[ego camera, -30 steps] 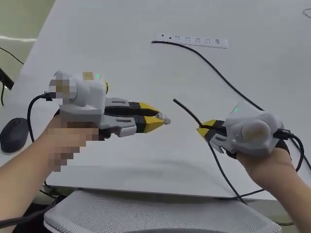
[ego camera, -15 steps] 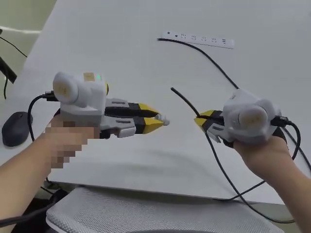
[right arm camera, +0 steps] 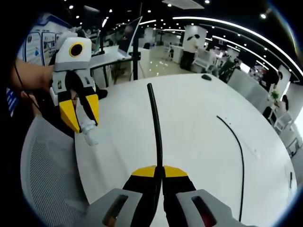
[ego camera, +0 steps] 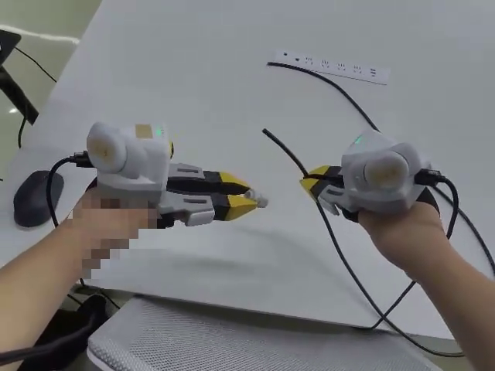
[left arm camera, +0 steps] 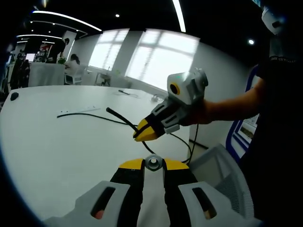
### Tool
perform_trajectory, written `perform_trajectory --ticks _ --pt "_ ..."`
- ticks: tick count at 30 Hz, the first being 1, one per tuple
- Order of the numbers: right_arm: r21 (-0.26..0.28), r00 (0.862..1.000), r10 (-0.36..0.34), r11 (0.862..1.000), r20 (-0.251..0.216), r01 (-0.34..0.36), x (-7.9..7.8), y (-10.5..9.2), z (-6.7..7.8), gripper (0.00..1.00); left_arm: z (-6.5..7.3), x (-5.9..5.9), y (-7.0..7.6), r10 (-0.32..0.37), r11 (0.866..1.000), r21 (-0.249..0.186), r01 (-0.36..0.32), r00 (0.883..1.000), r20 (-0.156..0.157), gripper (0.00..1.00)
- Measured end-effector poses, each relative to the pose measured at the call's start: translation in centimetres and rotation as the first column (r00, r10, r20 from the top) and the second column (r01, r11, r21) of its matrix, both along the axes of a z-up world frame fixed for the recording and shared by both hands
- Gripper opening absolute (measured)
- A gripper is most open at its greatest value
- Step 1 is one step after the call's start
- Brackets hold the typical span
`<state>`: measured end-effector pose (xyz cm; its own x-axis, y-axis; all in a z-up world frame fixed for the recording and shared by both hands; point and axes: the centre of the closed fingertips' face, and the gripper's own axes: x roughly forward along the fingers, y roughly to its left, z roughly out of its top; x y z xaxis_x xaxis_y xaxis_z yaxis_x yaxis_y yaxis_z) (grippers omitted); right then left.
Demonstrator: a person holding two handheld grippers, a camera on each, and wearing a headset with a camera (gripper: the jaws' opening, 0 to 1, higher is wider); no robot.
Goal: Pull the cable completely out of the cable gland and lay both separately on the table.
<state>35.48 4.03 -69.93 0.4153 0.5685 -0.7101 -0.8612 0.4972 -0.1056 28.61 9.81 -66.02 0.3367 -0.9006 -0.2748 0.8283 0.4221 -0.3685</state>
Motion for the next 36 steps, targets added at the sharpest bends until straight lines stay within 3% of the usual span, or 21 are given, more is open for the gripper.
perform_trajectory --ticks 17,26,36 --pt "-0.041 0.999 0.045 0.998 -0.021 -0.045 2.1 5.4 -2.0 0.00 -2.9 -0.5 3.4 0.016 1.000 -0.008 -0.016 1.000 -0.027 0.15" --pt "-0.099 0.992 0.124 0.987 -0.037 -0.127 2.8 8.3 -4.3 0.00 -5.3 -0.7 5.0 0.016 1.000 0.011 -0.015 0.999 -0.031 0.15" --pt "-0.146 0.974 0.217 0.963 -0.070 -0.225 2.0 11.5 -7.2 0.00 -7.7 -0.6 6.4 0.025 0.999 0.024 -0.024 0.999 -0.045 0.15"
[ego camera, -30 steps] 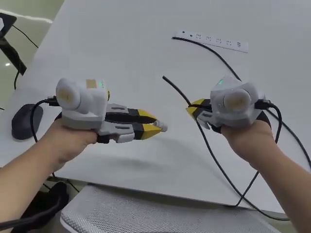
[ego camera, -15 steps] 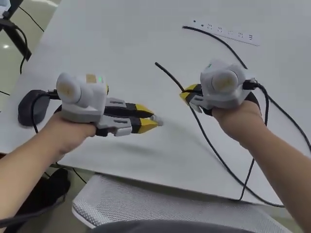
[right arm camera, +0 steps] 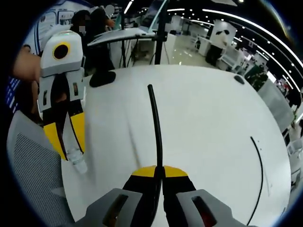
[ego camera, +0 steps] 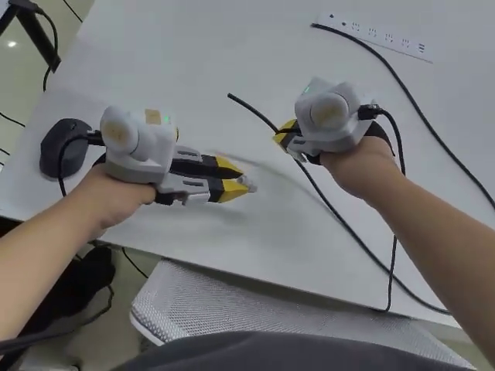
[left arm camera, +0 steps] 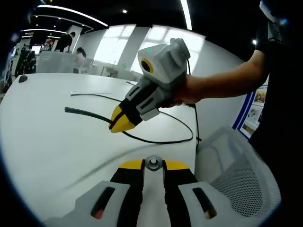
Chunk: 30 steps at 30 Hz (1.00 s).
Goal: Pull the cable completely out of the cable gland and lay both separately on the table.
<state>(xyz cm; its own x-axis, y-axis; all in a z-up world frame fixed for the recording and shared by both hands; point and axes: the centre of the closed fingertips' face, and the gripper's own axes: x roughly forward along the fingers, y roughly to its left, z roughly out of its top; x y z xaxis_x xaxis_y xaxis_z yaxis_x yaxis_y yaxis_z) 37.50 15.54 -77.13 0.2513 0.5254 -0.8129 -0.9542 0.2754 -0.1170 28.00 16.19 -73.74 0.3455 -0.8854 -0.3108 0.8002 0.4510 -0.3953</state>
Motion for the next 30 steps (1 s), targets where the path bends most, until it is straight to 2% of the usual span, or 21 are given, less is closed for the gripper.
perform_trajectory --ticks 5,7,11,19,30 --pt "-0.018 0.999 0.033 0.999 -0.012 -0.034 -0.2 1.1 -1.4 0.00 -1.2 0.1 0.6 0.017 1.000 -0.005 -0.017 1.000 -0.014 0.15" --pt "-0.022 0.999 0.037 0.999 -0.017 -0.038 0.0 1.5 -2.6 0.00 -1.7 0.2 0.9 0.023 1.000 0.000 -0.023 1.000 -0.018 0.15" --pt "-0.029 0.998 0.051 0.998 -0.027 -0.052 -0.1 2.2 -3.7 0.00 -2.3 0.5 1.6 0.052 0.998 -0.019 -0.052 0.998 -0.031 0.15" --pt "-0.069 0.992 0.113 0.991 -0.050 -0.117 -1.6 3.2 -4.8 0.00 -3.7 0.6 2.6 0.076 0.997 -0.017 -0.077 0.996 -0.050 0.15" --pt "-0.077 0.988 0.134 0.987 -0.082 -0.140 -2.5 3.5 -5.5 0.00 -5.3 0.5 3.1 0.104 0.994 -0.014 -0.105 0.992 -0.077 0.15"
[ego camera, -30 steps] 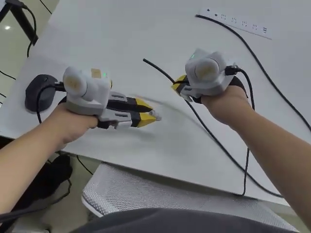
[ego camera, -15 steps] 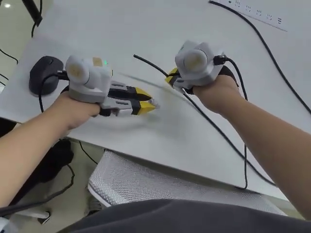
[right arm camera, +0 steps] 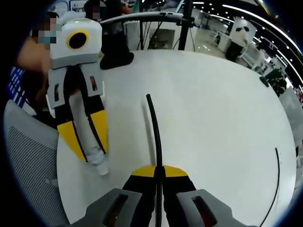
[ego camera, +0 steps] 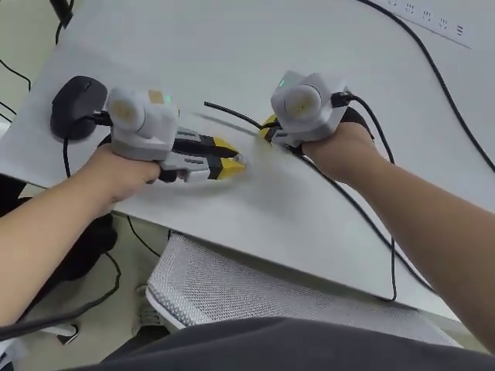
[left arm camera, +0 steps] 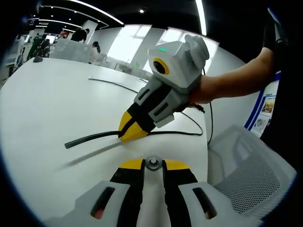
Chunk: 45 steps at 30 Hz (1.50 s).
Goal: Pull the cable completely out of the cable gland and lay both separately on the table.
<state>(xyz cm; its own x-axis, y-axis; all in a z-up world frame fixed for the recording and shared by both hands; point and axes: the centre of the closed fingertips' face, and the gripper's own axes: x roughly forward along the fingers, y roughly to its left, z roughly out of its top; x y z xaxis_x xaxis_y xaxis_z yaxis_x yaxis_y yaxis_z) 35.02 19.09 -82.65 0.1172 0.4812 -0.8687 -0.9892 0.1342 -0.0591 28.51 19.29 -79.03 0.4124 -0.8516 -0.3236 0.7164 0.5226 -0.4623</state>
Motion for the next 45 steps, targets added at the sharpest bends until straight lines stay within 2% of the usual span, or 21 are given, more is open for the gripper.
perform_trajectory --ticks 6,15,19,21,31,39,45 --pt "0.009 1.000 -0.010 1.000 -0.012 0.010 0.2 0.2 -0.1 0.00 -0.6 0.1 0.2 0.013 1.000 0.003 -0.012 1.000 -0.007 0.15" --pt "0.008 1.000 0.012 1.000 0.025 -0.012 0.0 0.3 0.2 0.00 -1.1 0.1 0.5 0.014 1.000 0.021 -0.014 1.000 -0.004 0.15" --pt "0.022 1.000 0.004 1.000 0.015 -0.004 -0.2 0.3 0.5 0.00 -1.4 0.0 0.5 0.009 0.999 0.038 -0.009 1.000 -0.006 0.15" --pt "0.025 1.000 0.004 1.000 0.014 -0.004 -0.3 0.3 0.5 0.00 -1.6 -0.2 0.6 -0.001 0.998 0.062 0.001 1.000 0.003 0.15" --pt "0.024 1.000 0.011 1.000 0.019 -0.012 -0.4 0.4 0.7 0.00 -1.9 -0.6 0.5 -0.015 0.996 0.091 0.014 1.000 0.011 0.16" --pt "0.017 0.999 0.025 1.000 0.034 -0.025 -0.4 0.4 0.7 0.00 -1.9 -0.6 0.6 -0.008 0.995 0.103 0.006 1.000 0.020 0.16" --pt "0.016 0.999 0.030 0.999 0.038 -0.030 -0.4 0.4 0.7 0.00 -1.9 -0.5 0.6 -0.002 0.995 0.103 0.001 1.000 0.015 0.16"
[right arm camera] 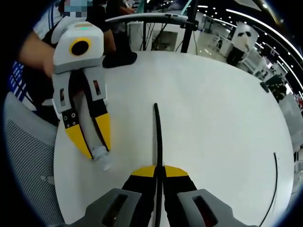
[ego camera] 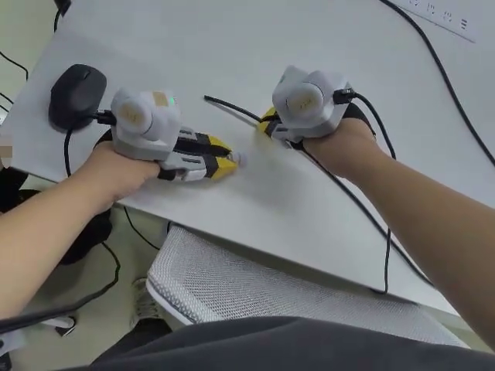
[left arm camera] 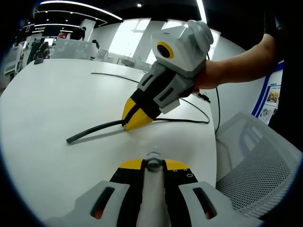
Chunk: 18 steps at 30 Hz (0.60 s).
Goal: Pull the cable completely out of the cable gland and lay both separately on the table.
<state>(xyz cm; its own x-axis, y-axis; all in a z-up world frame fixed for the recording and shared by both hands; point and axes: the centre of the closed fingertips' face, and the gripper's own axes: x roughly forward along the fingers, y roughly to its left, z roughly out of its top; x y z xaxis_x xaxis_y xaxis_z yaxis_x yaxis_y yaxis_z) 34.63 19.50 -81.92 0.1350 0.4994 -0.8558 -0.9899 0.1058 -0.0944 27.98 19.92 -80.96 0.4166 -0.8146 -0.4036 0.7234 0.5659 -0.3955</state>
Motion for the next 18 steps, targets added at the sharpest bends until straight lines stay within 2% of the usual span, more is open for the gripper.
perform_trajectory --ticks 8,18 --pt "0.001 1.000 0.000 1.000 -0.004 0.000 0.07 -0.09 -0.05 0.01 -0.06 0.06 0.10 0.009 1.000 0.004 -0.009 1.000 -0.002 0.16" --pt "0.005 1.000 -0.012 1.000 -0.004 0.013 0.16 -0.26 0.10 0.08 0.00 0.12 0.32 0.026 1.000 0.005 -0.026 1.000 -0.009 0.18"
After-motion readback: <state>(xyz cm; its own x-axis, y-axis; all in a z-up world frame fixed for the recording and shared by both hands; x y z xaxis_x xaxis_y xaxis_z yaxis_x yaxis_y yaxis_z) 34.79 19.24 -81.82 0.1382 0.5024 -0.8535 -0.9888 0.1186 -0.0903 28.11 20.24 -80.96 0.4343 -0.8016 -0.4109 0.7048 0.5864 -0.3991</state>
